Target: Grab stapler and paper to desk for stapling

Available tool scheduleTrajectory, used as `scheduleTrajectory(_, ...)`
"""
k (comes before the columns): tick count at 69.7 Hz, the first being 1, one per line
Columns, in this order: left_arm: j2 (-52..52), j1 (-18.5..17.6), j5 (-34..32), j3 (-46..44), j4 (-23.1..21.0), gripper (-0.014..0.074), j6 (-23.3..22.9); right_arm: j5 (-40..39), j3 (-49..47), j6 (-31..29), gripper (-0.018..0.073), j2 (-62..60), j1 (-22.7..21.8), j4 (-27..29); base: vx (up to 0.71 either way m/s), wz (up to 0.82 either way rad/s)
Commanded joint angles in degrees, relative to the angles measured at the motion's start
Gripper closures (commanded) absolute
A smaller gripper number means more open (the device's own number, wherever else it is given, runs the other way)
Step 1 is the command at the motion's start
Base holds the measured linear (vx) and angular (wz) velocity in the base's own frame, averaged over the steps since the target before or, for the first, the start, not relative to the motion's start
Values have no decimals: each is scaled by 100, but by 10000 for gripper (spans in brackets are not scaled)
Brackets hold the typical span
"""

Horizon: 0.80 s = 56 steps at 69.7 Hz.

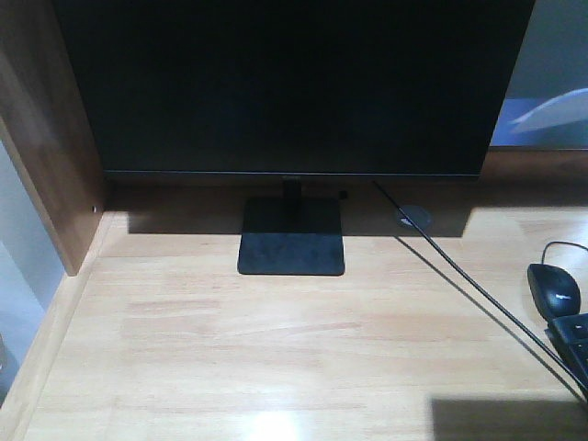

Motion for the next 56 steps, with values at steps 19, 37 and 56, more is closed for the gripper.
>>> scheduleTrajectory(19, 122, -26, -672, -142, -98, 603, -6, -116, -183, -68, 565, 64, -6, -121, 0, 1)
scheduleTrajectory(37, 122, -26, -672, -142, -98, 603, -6, -116, -183, -68, 565, 64, -6, -121, 0, 0)
scheduleTrajectory(56, 122, -26, -690, -142, -98, 603, -6, -116, -183, -68, 565, 64, -6, -121, 0, 0)
